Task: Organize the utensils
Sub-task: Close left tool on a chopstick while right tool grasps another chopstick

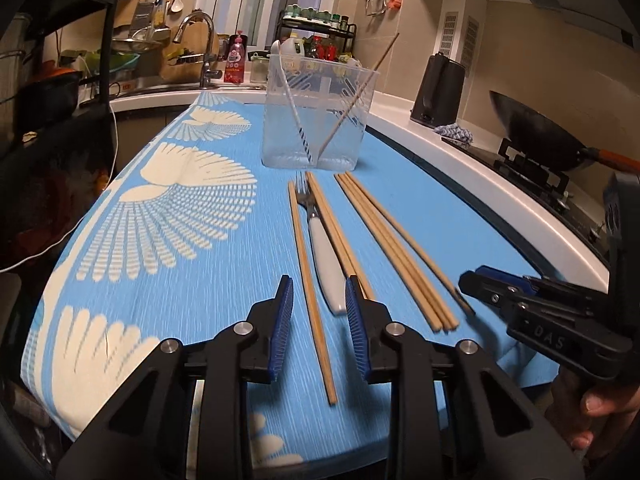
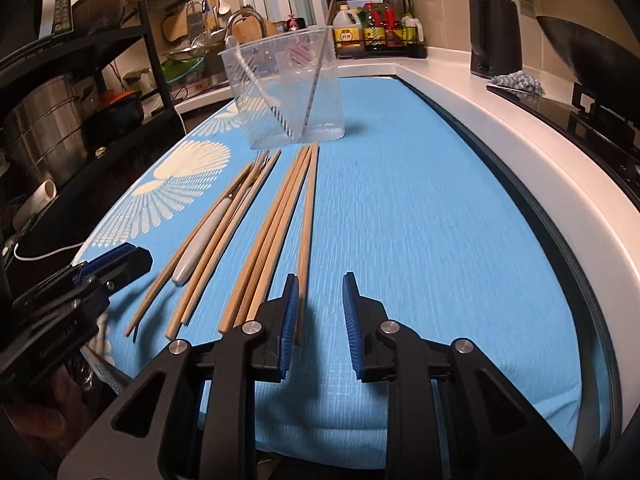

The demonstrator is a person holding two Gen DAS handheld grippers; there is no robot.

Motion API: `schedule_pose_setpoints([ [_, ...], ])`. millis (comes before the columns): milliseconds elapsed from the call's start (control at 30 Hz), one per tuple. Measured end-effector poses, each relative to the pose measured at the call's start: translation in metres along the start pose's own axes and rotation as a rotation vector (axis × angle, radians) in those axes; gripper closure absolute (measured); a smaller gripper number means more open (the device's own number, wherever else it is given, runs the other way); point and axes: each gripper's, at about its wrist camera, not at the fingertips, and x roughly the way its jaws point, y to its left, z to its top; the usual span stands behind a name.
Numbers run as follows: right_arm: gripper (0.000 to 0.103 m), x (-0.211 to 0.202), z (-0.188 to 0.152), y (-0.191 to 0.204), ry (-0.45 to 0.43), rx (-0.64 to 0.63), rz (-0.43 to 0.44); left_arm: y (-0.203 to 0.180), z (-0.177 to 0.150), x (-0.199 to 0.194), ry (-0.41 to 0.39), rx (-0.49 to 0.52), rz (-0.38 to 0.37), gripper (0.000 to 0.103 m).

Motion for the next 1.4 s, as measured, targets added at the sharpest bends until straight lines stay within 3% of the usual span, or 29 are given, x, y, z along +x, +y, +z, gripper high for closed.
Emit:
schedule_pose_setpoints([
  [200,0.08,0.009,-0.004,0.005,0.023,-0.029,-0.004,-0.006,-0.009,0.007,0.033,0.041,0.032,0.078],
  [367,0.08,0.011,-0.004,0.005,0.015,-0.036,-0.014,-0.009,-0.013,0.01,0.05,0.08,0.069,0.089],
  [533,0.098,0.013,-0.003,0.004,0.012,-0.034,-0.024,-0.007,-0.012,0.011,0.047,0.083,0.084,0.095],
  [767,0.098,0.012,-0.002,-0.007,-0.005,0.005,-0.071,0.005,-0.008,0.013,0.033,0.072,0.098,0.096],
  [933,0.098,0.008,-0.002,-0.023,-0.014,0.051,-0.142,0.023,-0.001,0.017,0.007,0.062,0.053,0.096],
  [1067,0.096,0.008,-0.002,-0.029,-0.012,0.06,-0.139,0.032,0.001,0.025,0.023,0.069,0.032,0.096],
  [1400,0.093,0.007,-0.005,-0.028,-0.022,0.038,-0.135,0.022,-0.011,0.014,-0.035,0.049,0.107,0.094],
])
